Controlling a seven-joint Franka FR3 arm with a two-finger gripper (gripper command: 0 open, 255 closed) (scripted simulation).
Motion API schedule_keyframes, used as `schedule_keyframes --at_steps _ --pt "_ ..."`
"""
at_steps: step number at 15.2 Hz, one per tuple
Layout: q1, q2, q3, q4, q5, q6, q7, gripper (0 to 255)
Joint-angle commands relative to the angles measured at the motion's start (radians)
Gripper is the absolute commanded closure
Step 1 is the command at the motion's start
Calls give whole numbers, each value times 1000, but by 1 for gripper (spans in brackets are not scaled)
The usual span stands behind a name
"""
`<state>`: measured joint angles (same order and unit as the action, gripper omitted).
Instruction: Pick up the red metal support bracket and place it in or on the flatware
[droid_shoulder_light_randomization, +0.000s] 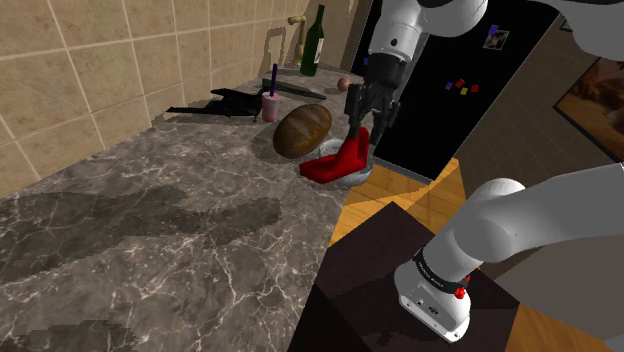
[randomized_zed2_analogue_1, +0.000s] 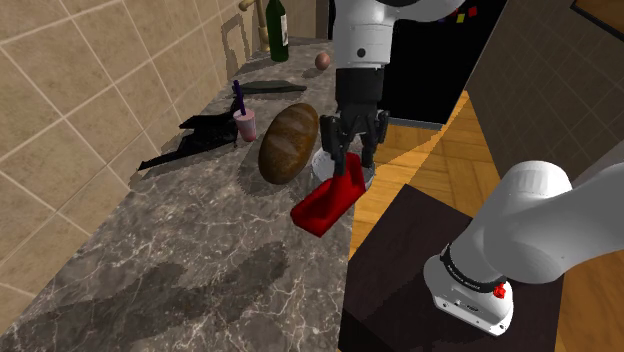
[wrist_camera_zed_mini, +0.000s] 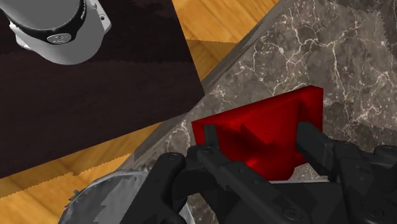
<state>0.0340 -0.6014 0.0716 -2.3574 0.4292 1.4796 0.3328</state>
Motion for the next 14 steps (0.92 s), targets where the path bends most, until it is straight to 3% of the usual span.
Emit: schedule_keyframes --at_steps 1,12,14 --pt "-20 21 -39 16 -37 -14 -46 255" --pt "-113 180 -244 210 -211 -126 -284 255" --pt "-116 186 -249 204 -216 -117 -294 255"
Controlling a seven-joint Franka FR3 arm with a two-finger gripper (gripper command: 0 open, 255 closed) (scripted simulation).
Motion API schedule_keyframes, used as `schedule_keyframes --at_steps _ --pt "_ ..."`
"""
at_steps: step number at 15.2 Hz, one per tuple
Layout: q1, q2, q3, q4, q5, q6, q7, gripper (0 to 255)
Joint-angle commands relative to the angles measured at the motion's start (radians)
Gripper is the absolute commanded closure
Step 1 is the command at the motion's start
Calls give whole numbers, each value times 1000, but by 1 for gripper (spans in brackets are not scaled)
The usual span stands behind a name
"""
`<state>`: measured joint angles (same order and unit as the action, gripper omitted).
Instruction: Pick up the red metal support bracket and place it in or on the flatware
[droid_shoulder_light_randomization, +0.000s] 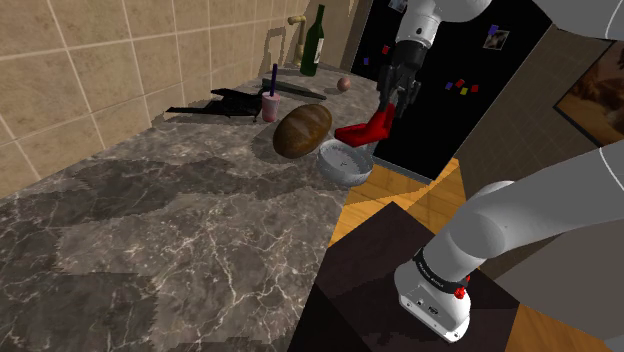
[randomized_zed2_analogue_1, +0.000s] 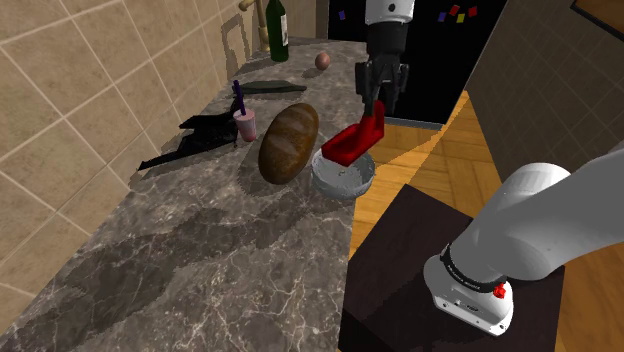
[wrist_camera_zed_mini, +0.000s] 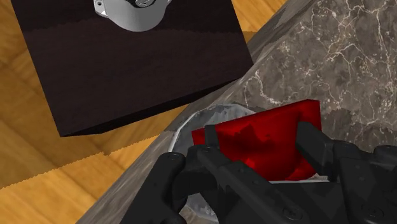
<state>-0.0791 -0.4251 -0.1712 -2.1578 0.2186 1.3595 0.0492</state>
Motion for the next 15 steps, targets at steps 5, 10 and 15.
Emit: schedule_keyframes --at_steps 5,10,15 --pt "-4 10 -6 -62 -8 68 -26 255" --pt "-6 15 -6 -124 -10 133 -43 255" --pt "-7 27 -7 -181 -10 199 -59 255"
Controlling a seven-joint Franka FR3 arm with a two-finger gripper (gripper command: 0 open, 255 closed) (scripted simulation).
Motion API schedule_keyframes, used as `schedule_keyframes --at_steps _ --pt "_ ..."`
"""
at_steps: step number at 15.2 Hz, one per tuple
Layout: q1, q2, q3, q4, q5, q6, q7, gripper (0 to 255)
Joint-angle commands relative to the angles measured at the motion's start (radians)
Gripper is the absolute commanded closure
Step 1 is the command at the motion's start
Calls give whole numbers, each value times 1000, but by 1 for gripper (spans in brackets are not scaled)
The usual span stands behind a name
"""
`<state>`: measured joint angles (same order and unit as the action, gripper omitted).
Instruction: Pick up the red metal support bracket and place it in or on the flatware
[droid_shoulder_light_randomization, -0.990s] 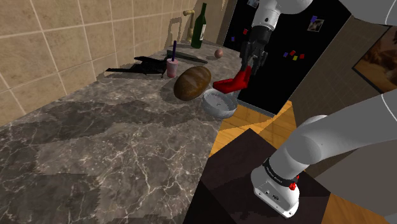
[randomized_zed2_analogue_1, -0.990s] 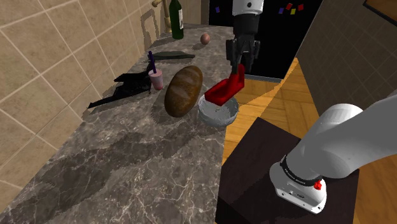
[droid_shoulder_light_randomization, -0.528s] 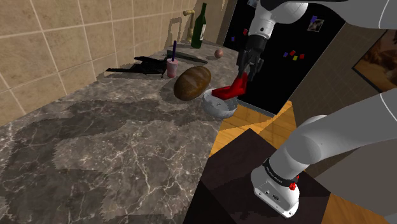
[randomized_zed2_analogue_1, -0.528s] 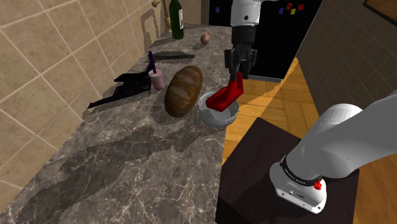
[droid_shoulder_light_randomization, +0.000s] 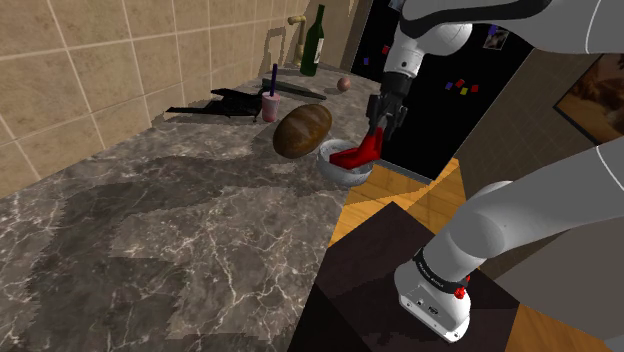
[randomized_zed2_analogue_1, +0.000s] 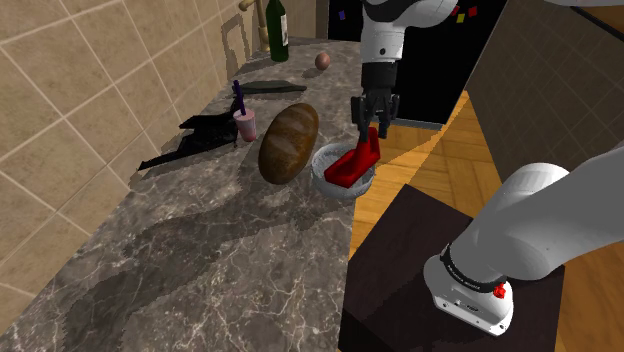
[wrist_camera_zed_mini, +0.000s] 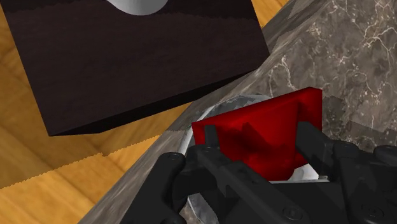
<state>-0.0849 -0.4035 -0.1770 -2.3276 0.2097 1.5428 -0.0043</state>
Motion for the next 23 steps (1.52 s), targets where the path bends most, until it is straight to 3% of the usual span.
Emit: schedule_keyframes --at_steps 1,10,11,16,20,23 --pt "-1 8 -2 -22 -1 29 -9 255" --pt "2 14 -4 -41 -1 54 -15 255" --pt "1 15 -5 -43 -1 55 -16 0" --pt "2 14 -4 -41 -1 54 -15 0" --pt "-5 53 -25 109 -11 -63 -18 0" --pt "-5 53 -25 109 -11 -63 -18 0"
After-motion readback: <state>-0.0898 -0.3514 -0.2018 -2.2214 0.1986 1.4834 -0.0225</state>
